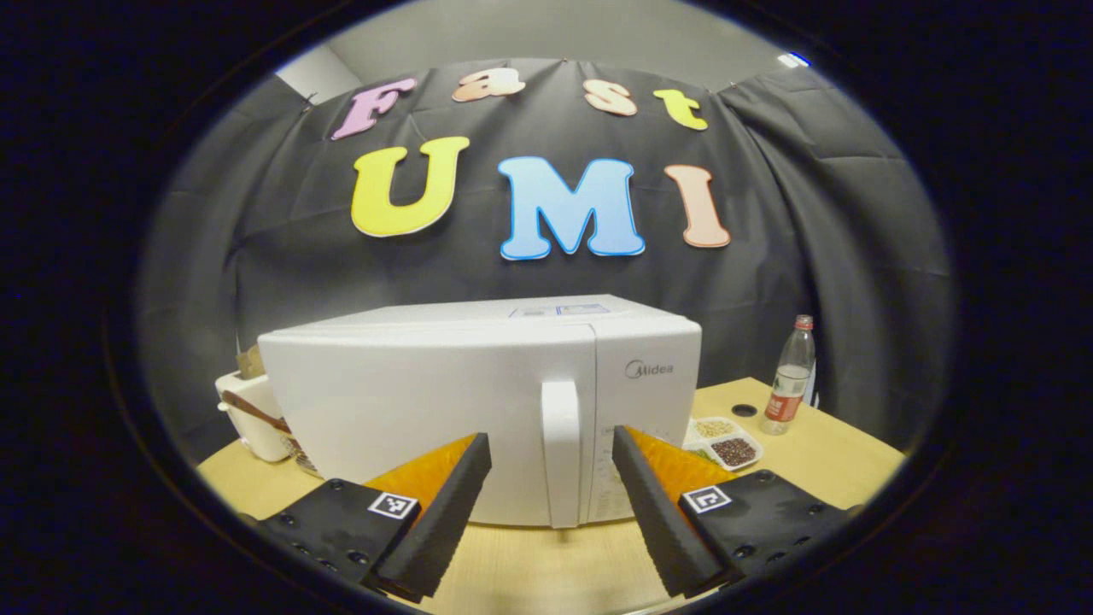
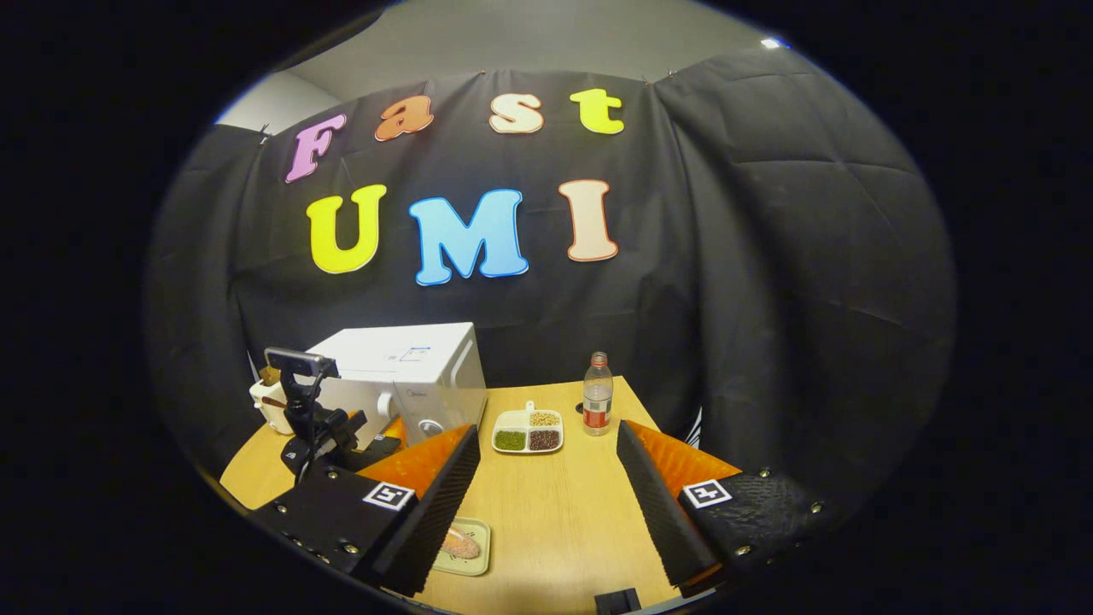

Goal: Open the microwave oven with the left hand, put the food in, and close the microwave oven.

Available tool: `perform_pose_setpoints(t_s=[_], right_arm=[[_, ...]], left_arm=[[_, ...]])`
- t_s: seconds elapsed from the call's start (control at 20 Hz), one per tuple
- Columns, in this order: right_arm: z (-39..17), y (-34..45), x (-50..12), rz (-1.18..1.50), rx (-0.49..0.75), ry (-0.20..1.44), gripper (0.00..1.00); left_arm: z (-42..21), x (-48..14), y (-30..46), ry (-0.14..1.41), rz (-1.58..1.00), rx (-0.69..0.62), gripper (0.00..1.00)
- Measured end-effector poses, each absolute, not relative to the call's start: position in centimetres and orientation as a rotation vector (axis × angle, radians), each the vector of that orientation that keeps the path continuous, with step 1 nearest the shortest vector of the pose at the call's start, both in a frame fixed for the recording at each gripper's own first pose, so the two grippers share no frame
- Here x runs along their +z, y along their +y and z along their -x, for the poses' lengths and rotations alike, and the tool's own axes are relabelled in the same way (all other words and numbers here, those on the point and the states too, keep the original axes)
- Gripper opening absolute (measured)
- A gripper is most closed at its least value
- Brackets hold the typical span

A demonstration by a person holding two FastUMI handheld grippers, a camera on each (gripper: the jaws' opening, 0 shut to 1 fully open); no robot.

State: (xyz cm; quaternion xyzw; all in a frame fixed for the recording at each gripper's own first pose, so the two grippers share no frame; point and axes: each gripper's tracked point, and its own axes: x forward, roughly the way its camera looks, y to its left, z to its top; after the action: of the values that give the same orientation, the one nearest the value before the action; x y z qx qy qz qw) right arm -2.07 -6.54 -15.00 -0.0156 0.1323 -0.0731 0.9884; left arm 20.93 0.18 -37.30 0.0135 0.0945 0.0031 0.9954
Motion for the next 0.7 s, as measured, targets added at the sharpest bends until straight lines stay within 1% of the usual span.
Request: perform_pose_setpoints(t_s=[0.05, 0.1, 0.15, 0.2, 0.25, 0.3, 0.4, 0.45, 0.5, 0.55, 0.6, 0.65, 0.7], right_arm=[[2.1, -6.7, -14.8, 0.034, -0.150, 0.264, 0.98], [2.0, -6.8, -14.9, 0.036, -0.154, 0.264, 0.98], [2.0, -6.8, -14.8, 0.036, -0.157, 0.265, 0.98], [1.9, -6.8, -14.8, 0.038, -0.159, 0.265, 0.98], [1.8, -6.8, -14.7, 0.039, -0.159, 0.264, 0.98], [1.8, -6.8, -14.7, 0.041, -0.158, 0.265, 0.99], [1.6, -6.5, -15.1, 0.045, -0.152, 0.272, 0.98], [1.5, -6.3, -15.2, 0.044, -0.149, 0.279, 0.98], [1.4, -6.1, -15.5, 0.039, -0.141, 0.285, 0.98], [1.4, -5.8, -15.5, 0.036, -0.134, 0.288, 0.99], [1.3, -5.7, -15.6, 0.038, -0.133, 0.289, 0.99], [1.3, -5.7, -15.5, 0.040, -0.130, 0.291, 0.99], [1.3, -5.6, -15.5, 0.042, -0.126, 0.292, 0.98]], left_arm=[[-21.3, -37.9, 0.2, 0.196, -0.022, 0.010, 0.96], [-21.7, -38.3, 0.1, 0.204, -0.025, 0.008, 0.98], [-22.1, -38.8, 0.1, 0.203, -0.031, 0.010, 0.94], [-22.5, -38.9, 0.1, 0.206, -0.036, 0.012, 0.94], [-23.0, -39.0, 0.3, 0.210, -0.039, 0.016, 0.88], [-23.4, -39.5, -0.5, 0.228, -0.022, -0.016, 0.82], [-23.7, -39.6, -1.0, 0.233, -0.049, -0.026, 0.44], [-23.4, -39.4, -1.1, 0.242, -0.052, -0.032, 0.34], [-23.1, -39.3, -1.2, 0.251, -0.029, -0.041, 0.30], [-23.0, -39.4, -1.1, 0.260, -0.015, -0.049, 0.23], [-23.1, -39.5, -1.0, 0.265, -0.019, -0.053, 0.23], [-22.8, -39.3, -1.0, 0.267, -0.021, -0.055, 0.15], [-23.1, -39.5, -0.9, 0.270, -0.023, -0.051, 0.15]])
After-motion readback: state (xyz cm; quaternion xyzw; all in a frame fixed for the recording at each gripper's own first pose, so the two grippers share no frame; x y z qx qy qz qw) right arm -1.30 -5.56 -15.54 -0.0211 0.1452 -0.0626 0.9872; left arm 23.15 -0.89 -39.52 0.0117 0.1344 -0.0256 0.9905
